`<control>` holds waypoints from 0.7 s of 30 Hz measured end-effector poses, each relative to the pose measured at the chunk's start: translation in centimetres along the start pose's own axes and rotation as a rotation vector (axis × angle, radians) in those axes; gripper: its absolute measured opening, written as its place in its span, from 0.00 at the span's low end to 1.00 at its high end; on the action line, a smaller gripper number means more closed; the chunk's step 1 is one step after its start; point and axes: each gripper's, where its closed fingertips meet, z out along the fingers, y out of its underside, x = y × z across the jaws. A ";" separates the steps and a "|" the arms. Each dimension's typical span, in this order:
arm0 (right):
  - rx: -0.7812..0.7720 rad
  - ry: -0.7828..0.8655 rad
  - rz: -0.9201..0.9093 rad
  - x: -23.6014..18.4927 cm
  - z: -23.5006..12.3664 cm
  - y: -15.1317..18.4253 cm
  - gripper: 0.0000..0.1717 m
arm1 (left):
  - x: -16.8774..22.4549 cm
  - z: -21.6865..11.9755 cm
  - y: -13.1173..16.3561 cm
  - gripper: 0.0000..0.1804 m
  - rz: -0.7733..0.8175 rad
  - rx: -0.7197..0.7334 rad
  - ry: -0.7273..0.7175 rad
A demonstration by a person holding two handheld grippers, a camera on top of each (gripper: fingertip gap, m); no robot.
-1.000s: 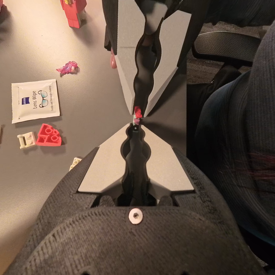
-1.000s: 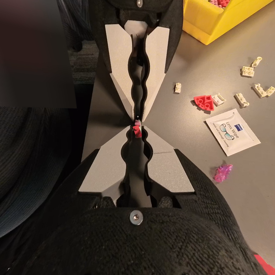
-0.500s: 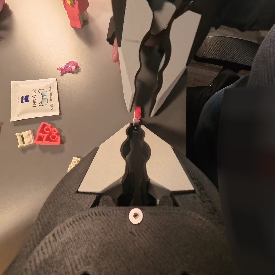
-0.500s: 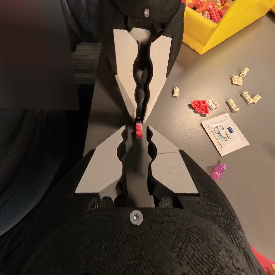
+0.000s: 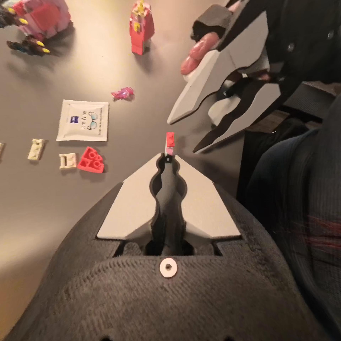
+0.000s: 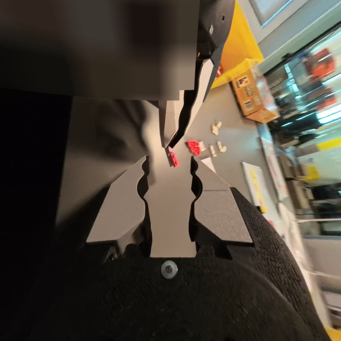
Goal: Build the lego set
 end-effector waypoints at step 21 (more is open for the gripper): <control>-0.263 0.386 -0.509 4.0 1.9 1.4 0.06 | -1.5 -1.1 -2.6 0.03 -0.136 0.092 -0.052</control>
